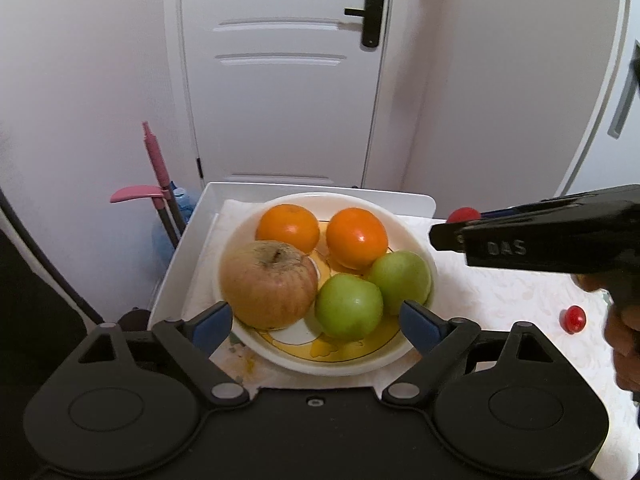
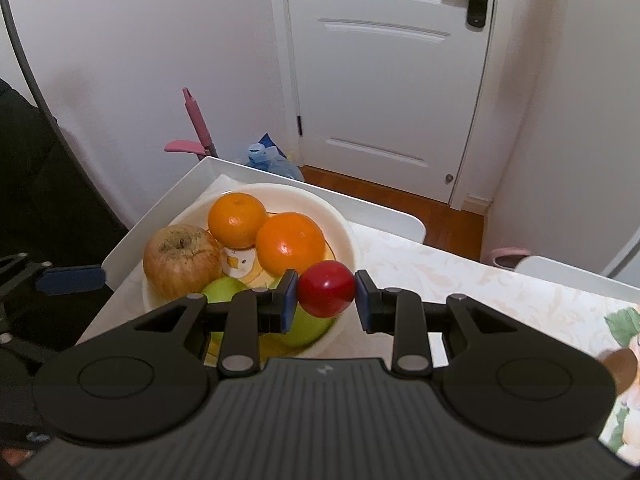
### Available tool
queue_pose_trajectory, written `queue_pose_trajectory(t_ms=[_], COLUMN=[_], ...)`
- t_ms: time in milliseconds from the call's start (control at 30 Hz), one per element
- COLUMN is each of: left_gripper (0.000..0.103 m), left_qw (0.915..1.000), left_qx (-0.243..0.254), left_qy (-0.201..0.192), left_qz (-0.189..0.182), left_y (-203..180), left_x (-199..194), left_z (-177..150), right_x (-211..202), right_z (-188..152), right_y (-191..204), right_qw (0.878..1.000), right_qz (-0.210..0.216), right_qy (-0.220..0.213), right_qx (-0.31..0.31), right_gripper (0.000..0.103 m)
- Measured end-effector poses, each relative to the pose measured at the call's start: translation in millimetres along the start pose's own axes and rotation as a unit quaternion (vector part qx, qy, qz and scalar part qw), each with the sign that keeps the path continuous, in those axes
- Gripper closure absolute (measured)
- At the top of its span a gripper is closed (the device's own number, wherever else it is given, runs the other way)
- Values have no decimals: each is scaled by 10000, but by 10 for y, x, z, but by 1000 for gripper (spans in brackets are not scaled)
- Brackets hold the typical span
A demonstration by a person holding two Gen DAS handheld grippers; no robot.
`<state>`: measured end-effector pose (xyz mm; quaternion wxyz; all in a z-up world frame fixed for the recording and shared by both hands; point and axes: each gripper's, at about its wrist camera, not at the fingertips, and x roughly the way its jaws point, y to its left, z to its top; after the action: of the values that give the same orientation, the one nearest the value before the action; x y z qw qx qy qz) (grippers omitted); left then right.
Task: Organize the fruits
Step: 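Lower the red tomato into the bowl and open the right tool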
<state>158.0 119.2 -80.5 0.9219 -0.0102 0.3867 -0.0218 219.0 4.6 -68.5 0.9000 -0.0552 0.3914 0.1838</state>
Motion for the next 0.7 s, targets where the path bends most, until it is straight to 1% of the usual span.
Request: queue_pose_trajectory(t_ms=[400, 467, 500, 533, 600, 700], left_gripper=[10, 10, 10, 10, 9, 9], left_qw=[10000, 10000, 10000, 10000, 10000, 10000], left_qx=[34, 46, 55, 60, 40, -12], left_qy=[9, 19, 22, 27, 29, 45], left_qz=[50, 45, 41, 44, 56, 23], left_y=[102, 120, 121, 125, 134, 143], left_x=[11, 34, 36, 43, 52, 70], left_z=[-61, -62, -62, -61, -59, -48], right_x=[427, 406, 385, 347, 272, 232], right_z=[84, 74, 68, 60, 26, -3], right_y=[-73, -93, -92, -88, -91, -101], right_qw=[10000, 9998, 9997, 9995, 9990, 9992], right_qz=[35, 107, 68, -20, -81, -101], right_qy=[15, -84, -133, -229, -387, -321], right_qx=[91, 155, 187, 217, 218, 212], right_gripper=[57, 39, 17, 2, 0, 0])
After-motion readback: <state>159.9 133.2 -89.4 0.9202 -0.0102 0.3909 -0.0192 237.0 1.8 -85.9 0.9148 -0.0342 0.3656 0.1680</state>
